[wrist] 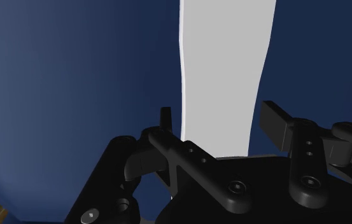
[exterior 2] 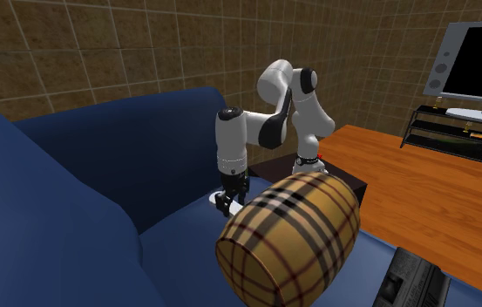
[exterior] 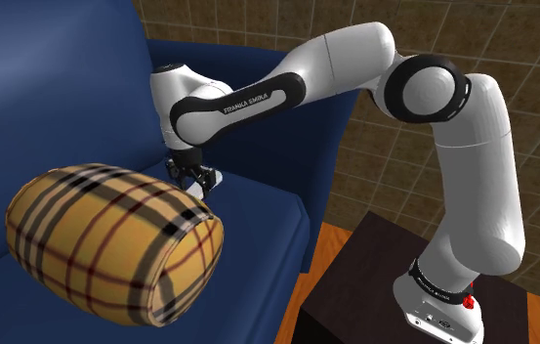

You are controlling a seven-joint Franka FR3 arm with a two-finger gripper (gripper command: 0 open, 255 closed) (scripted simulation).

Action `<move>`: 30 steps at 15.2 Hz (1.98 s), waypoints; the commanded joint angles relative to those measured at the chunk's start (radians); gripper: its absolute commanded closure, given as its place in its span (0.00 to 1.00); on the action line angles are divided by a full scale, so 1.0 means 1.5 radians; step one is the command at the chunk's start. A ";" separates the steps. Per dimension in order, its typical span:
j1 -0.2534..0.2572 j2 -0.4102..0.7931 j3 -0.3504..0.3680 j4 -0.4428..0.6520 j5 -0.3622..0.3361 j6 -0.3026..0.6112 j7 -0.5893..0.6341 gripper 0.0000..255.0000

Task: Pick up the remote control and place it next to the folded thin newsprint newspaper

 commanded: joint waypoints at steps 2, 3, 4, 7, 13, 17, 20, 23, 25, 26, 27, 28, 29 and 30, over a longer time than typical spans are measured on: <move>0.000 -0.007 0.002 0.017 0.004 -0.023 -0.003 1.00; 0.000 -0.009 0.003 0.023 0.005 -0.031 -0.004 1.00; 0.001 -0.011 0.004 0.029 0.007 -0.038 -0.005 1.00; 0.002 -0.017 0.006 0.048 0.010 -0.062 -0.008 1.00; 0.013 -0.061 0.022 0.001 0.024 -0.059 0.024 1.00; 0.031 -0.106 0.042 -0.067 0.038 -0.035 0.069 1.00; 0.048 -0.133 0.057 -0.106 0.047 -0.022 0.105 1.00; 0.068 -0.155 0.072 -0.137 0.055 -0.012 0.142 1.00; 0.083 -0.166 0.083 -0.153 0.059 -0.007 0.167 1.00; 0.090 -0.171 0.088 -0.160 0.061 -0.005 0.180 1.00; 0.098 -0.175 0.093 -0.166 0.062 -0.003 0.194 1.00; 0.107 -0.178 0.098 -0.171 0.063 -0.001 0.207 1.00; 0.115 -0.181 0.103 -0.175 0.064 0.000 0.221 1.00; 0.124 -0.183 0.108 -0.179 0.065 0.001 0.235 1.00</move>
